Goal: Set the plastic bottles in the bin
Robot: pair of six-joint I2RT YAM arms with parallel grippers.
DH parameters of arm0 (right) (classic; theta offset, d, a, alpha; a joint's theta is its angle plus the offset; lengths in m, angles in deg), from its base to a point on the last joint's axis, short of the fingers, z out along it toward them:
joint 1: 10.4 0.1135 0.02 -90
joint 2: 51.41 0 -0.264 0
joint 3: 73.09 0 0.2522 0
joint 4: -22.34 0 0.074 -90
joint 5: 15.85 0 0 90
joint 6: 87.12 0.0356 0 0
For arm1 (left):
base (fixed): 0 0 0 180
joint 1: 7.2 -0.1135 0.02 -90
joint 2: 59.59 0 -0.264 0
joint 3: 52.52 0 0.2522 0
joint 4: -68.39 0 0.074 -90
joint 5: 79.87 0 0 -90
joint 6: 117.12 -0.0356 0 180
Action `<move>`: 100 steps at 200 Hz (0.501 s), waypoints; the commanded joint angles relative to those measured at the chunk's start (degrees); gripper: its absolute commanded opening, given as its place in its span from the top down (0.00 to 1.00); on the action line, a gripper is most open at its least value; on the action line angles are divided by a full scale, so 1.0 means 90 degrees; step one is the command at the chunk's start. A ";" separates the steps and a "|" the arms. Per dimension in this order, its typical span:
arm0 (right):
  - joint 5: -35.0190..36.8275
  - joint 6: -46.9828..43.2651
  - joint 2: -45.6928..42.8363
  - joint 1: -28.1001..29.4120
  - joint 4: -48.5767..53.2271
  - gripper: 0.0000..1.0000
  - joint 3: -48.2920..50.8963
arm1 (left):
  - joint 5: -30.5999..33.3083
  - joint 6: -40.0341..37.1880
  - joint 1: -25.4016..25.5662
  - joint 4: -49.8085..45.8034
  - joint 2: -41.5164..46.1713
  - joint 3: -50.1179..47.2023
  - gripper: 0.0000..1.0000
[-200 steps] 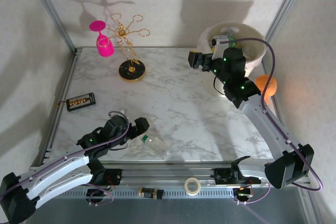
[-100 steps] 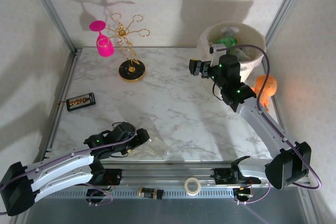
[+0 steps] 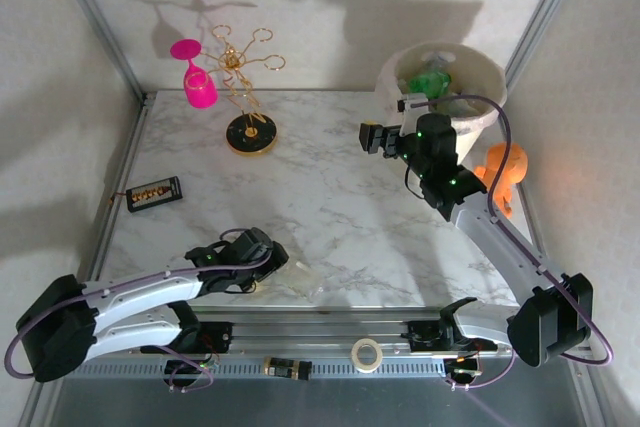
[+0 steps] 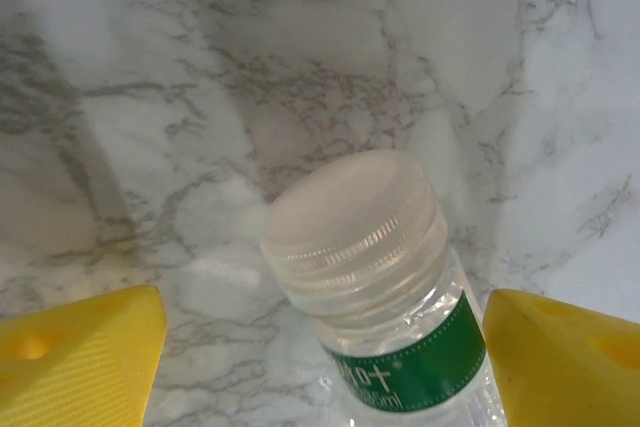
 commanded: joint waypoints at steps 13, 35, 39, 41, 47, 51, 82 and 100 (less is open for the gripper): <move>0.0034 -0.0156 -0.0200 0.0021 -0.0267 0.01 0.0071 | 0.0422 0.0186 0.0057 0.0282 -0.0650 0.0391 0.21; 0.0047 -0.0178 -0.0223 0.0022 -0.0306 0.01 0.0127 | 0.0470 0.0042 0.0057 0.0427 -0.1152 0.0676 0.25; 0.0054 -0.0182 -0.0225 0.0022 -0.0312 0.01 0.0141 | 0.0464 0.0011 0.0057 0.0444 -0.1252 0.0727 0.25; 0.0057 -0.0180 -0.0224 0.0022 -0.0316 0.01 0.0151 | 0.0461 0.0001 0.0057 0.0457 -0.1306 0.0752 0.26; 0.0065 -0.0186 -0.0239 0.0029 -0.0320 0.01 0.0170 | 0.0427 -0.0038 0.0057 0.0489 -0.1448 0.0827 0.27; 0.0065 -0.0196 -0.0243 0.0027 -0.0313 0.01 0.0174 | 0.0401 -0.0072 0.0057 0.0506 -0.1545 0.0873 0.29; 0.0192 -0.0235 -0.0279 0.0025 -0.0309 0.01 0.0219 | 0.0218 -0.0329 0.0057 0.0537 -0.2190 0.1241 0.41; 0.0242 -0.0244 -0.0295 0.0026 -0.0340 0.01 0.0240 | 0.0198 -0.0448 0.0057 0.0547 -0.2392 0.1389 0.50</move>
